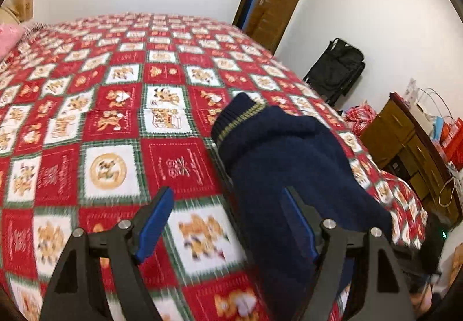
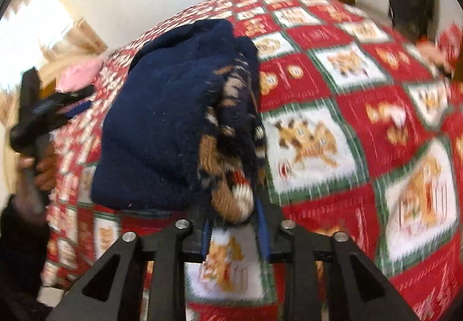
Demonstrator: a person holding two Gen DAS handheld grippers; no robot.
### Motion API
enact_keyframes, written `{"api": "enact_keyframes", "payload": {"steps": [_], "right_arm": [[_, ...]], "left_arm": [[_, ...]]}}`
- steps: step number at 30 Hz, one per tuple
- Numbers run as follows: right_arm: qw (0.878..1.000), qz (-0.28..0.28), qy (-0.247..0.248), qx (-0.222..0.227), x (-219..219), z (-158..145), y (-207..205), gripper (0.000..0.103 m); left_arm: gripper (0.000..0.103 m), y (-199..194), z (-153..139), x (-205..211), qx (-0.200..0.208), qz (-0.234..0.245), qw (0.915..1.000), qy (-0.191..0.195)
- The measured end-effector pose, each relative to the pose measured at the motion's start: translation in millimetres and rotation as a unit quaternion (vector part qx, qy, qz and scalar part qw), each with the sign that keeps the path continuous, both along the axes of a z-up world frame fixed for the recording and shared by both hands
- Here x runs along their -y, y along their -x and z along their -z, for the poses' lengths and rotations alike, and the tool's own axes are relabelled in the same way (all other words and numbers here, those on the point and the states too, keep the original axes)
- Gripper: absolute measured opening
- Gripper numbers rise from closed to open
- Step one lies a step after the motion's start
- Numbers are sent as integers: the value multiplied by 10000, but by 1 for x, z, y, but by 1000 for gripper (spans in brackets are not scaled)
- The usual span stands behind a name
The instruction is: Fold small clothes
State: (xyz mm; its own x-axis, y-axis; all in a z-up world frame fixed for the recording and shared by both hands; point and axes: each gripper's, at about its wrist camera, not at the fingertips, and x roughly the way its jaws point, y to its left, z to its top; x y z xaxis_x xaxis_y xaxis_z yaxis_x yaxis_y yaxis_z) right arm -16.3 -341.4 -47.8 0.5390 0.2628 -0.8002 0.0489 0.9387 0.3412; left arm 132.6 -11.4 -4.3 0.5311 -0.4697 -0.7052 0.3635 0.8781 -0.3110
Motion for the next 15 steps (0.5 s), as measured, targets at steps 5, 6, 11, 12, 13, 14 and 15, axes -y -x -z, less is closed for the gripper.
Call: {"api": "enact_keyframes", "payload": {"steps": [5, 6, 11, 12, 13, 14, 15], "right_arm": [[9962, 602, 198, 590, -12, -37, 27, 33], [9962, 302, 179, 795, -29, -46, 25, 33], [9862, -1125, -122, 1209, -124, -60, -19, 33], [9855, -1243, -35, 1157, -138, -54, -30, 33], [9847, -1380, -58, 1062, -150, -42, -44, 33], [9848, -1434, -159, 971, -154, -33, -50, 33], [9857, -1457, -308, 791, -156, -18, -60, 33]], "left_arm": [[79, -26, 12, 1, -214, 53, 9997, 51], [79, -29, 15, 2, -272, 85, 9995, 157], [77, -43, 27, 15, -793, 347, 9938, 700], [77, -45, 29, 17, -889, 382, 9918, 834], [77, -46, 30, 18, -981, 403, 9897, 958], [77, -50, 33, 19, -1101, 407, 9871, 1089], [77, -54, 35, 21, -1193, 415, 9849, 1180]]}}
